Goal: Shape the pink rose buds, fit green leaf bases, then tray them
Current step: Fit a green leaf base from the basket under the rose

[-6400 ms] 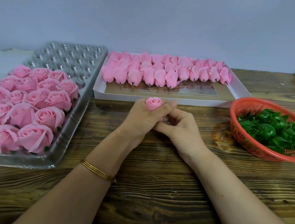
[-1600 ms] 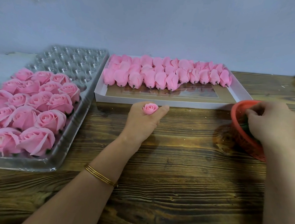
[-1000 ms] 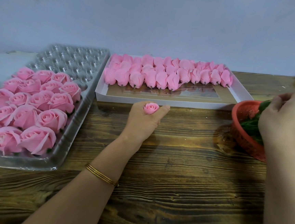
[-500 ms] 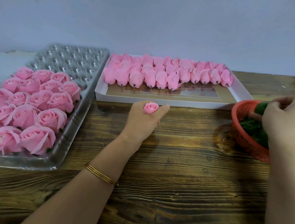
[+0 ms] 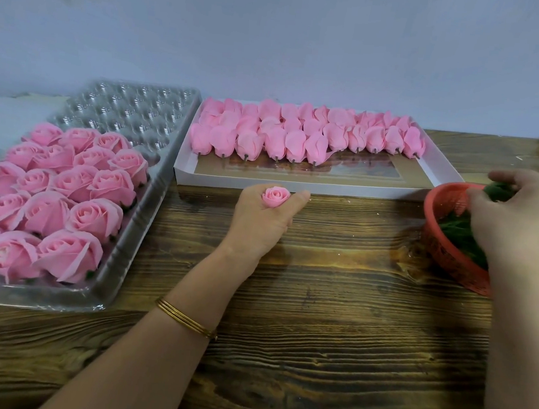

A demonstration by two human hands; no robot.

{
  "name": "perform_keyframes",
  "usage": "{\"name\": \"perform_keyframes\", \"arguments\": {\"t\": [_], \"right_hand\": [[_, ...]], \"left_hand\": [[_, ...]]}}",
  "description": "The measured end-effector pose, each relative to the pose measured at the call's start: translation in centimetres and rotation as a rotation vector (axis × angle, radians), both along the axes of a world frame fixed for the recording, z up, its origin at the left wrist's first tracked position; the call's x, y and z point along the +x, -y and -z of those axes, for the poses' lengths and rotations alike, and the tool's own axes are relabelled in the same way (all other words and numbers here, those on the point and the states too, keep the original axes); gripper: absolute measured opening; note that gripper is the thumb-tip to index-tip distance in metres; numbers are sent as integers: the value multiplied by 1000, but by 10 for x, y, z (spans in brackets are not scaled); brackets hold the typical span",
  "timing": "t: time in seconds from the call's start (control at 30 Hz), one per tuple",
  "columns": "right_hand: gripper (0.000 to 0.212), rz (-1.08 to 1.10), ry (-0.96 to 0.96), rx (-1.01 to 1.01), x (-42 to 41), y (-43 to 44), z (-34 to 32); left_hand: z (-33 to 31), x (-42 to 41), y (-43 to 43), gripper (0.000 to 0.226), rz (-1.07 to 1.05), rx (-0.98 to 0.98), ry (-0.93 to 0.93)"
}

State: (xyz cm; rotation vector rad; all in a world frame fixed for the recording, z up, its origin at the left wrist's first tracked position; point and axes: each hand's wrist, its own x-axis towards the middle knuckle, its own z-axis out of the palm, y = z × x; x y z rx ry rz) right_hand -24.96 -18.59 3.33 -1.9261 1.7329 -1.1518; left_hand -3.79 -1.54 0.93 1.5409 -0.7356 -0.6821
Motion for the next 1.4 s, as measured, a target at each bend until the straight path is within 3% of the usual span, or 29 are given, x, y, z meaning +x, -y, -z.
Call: {"name": "perform_keyframes", "arguments": {"t": [0.2,0.53,0.63,0.77,0.87,1.0,1.1,1.2,1.3,1.4], "right_hand": [[30,32,85,-67,-2,3,3],[51,101,76,-124,-8,14,9],[47,104,114,-182,-11,24,14],[65,71,176,-211,-17,24,12],[50,-19,246,-302,3,-6,-4],[30,-306,444,-360,43,-47,-18],[18,-522,536,-233,64,-67,-16],[13,-632,686,82,79,-79,-3],[9,-670,874,434,92,-89,6],[6,-680,939,641,98,-93,13]], "left_hand": [[3,2,2,24,2,-1,-8],[4,3,2,23,-5,-5,-17],[3,3,2,22,-3,-6,-15],[3,3,2,22,1,-14,-19],[4,4,3,24,9,-15,-15],[5,4,3,30,3,-9,-17],[5,4,4,32,-20,-25,-26],[4,4,5,38,-43,-40,-47],[0,7,4,44,-49,-76,-210],[-5,11,4,51,-41,-176,-436]]}}
